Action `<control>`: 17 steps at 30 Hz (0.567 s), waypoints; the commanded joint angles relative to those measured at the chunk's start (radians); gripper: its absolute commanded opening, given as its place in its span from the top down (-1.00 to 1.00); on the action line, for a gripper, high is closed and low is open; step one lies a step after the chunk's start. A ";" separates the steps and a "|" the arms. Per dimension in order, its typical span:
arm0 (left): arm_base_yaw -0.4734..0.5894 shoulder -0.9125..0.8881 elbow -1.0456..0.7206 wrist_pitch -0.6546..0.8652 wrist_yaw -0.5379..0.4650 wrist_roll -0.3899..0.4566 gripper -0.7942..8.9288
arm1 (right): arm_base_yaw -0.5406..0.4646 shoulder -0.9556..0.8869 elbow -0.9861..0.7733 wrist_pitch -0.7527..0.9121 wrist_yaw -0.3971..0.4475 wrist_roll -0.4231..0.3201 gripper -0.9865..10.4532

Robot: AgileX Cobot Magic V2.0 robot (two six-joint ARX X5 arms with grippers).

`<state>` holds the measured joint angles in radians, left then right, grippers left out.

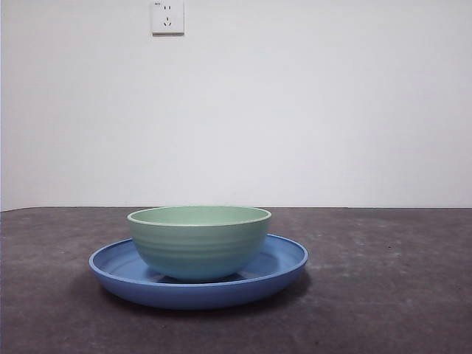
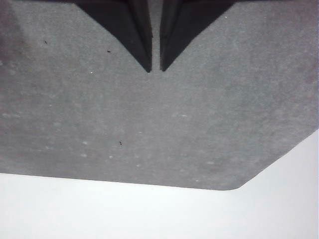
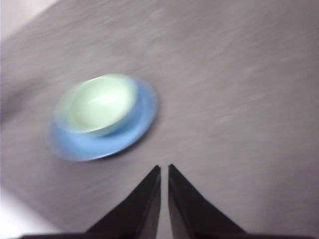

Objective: Place the green bowl on the blue plate

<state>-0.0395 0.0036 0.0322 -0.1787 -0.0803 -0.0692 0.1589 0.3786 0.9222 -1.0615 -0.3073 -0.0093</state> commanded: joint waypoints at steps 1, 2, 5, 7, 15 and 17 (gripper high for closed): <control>0.001 0.000 -0.021 -0.001 -0.006 0.005 0.78 | -0.064 -0.087 -0.168 0.183 0.082 -0.104 0.79; 0.001 0.000 -0.021 -0.001 -0.006 0.005 0.78 | -0.087 -0.117 -0.240 0.257 0.092 -0.108 0.79; 0.001 0.000 -0.021 -0.001 -0.006 0.005 0.78 | -0.137 -0.172 -0.430 0.535 0.100 -0.096 0.79; 0.001 0.000 -0.021 -0.001 -0.006 0.005 0.78 | -0.151 -0.188 -0.532 0.699 0.101 -0.099 0.79; 0.001 0.000 -0.021 -0.001 -0.006 0.005 0.78 | -0.157 -0.267 -0.801 1.020 0.230 -0.102 0.79; 0.001 0.000 -0.021 -0.001 -0.006 0.005 0.78 | -0.157 -0.299 -0.843 1.023 0.263 -0.098 0.79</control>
<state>-0.0395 0.0036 0.0322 -0.1783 -0.0807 -0.0692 0.0036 0.0879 0.0906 -0.0471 -0.0551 -0.1020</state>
